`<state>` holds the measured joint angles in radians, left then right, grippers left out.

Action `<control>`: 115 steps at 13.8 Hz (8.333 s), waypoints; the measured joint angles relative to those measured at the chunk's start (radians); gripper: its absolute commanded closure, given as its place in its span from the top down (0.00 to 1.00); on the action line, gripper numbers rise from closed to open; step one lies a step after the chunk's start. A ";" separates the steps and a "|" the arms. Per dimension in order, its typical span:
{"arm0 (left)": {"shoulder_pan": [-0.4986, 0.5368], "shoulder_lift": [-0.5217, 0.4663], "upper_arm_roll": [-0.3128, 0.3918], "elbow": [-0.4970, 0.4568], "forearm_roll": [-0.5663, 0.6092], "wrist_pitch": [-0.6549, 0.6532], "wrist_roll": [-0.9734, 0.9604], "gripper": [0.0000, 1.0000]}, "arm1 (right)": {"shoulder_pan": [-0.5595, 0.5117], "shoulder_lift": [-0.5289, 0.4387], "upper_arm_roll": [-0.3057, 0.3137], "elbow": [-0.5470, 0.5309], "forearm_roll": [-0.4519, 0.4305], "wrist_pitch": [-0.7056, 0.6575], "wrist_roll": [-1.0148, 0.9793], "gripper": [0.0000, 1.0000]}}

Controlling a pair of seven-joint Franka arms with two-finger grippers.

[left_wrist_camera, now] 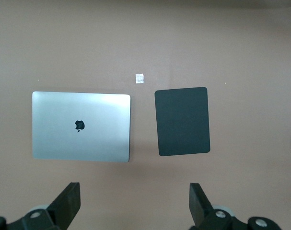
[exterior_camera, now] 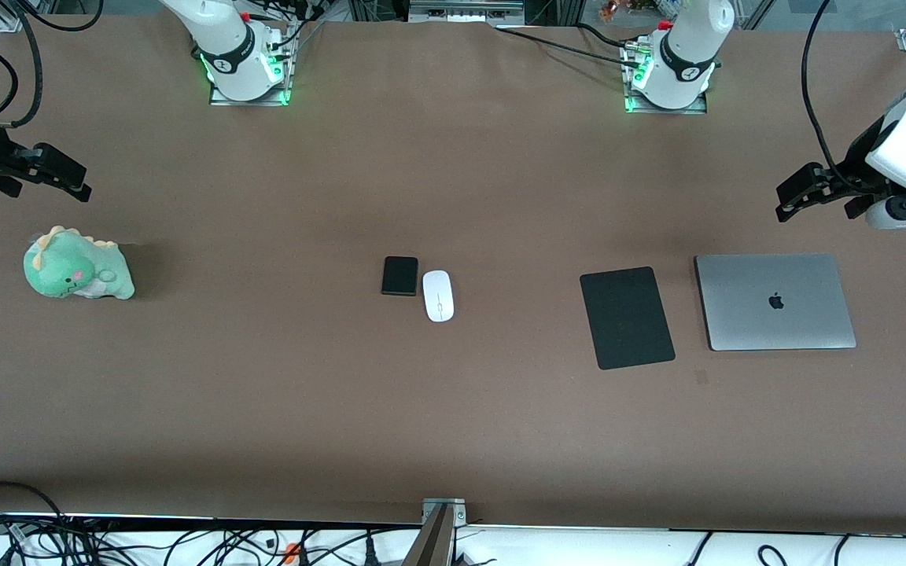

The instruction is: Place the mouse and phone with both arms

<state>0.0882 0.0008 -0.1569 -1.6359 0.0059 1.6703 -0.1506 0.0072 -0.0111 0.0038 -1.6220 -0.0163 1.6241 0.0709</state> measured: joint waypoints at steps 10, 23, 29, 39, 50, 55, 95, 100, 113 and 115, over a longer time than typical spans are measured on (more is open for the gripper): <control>0.000 0.000 0.000 0.003 0.000 0.006 0.000 1.00 | 0.000 0.000 0.000 0.000 0.000 0.000 0.000 1.00; 0.000 0.000 0.000 0.003 0.000 0.005 0.000 1.00 | 0.000 0.000 0.000 0.000 0.000 0.000 0.000 1.00; 0.000 0.000 -0.002 0.003 0.000 0.005 0.000 1.00 | 0.000 0.000 0.000 0.000 0.000 0.000 0.000 1.00; 0.000 0.000 -0.004 0.004 0.000 0.005 0.000 1.00 | 0.000 0.000 0.000 0.000 0.000 0.000 0.000 1.00; -0.001 0.000 -0.004 0.007 0.000 0.005 0.000 1.00 | 0.000 0.000 0.000 0.000 0.000 0.000 0.000 1.00; -0.001 0.000 -0.005 0.008 0.000 0.005 0.000 1.00 | 0.000 0.000 0.000 0.000 0.000 -0.001 0.000 1.00; -0.024 0.116 -0.098 0.020 -0.003 -0.047 0.019 1.00 | 0.000 0.000 0.000 -0.002 0.000 -0.001 0.000 1.00; -0.027 0.145 -0.216 0.020 -0.003 -0.045 -0.143 1.00 | 0.000 0.000 0.000 -0.002 0.000 -0.001 0.000 1.00; -0.384 0.618 -0.297 0.115 0.067 0.402 -0.789 1.00 | 0.004 0.024 0.002 -0.018 0.000 -0.001 -0.001 1.00; -0.439 0.697 -0.280 0.203 0.105 0.405 -0.843 1.00 | 0.012 0.043 0.003 -0.021 0.000 -0.006 0.001 1.00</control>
<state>-0.3508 0.6982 -0.4367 -1.4334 0.1110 2.0756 -0.9938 0.0195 0.0321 0.0067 -1.6430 -0.0161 1.6177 0.0724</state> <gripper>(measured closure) 0.000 0.000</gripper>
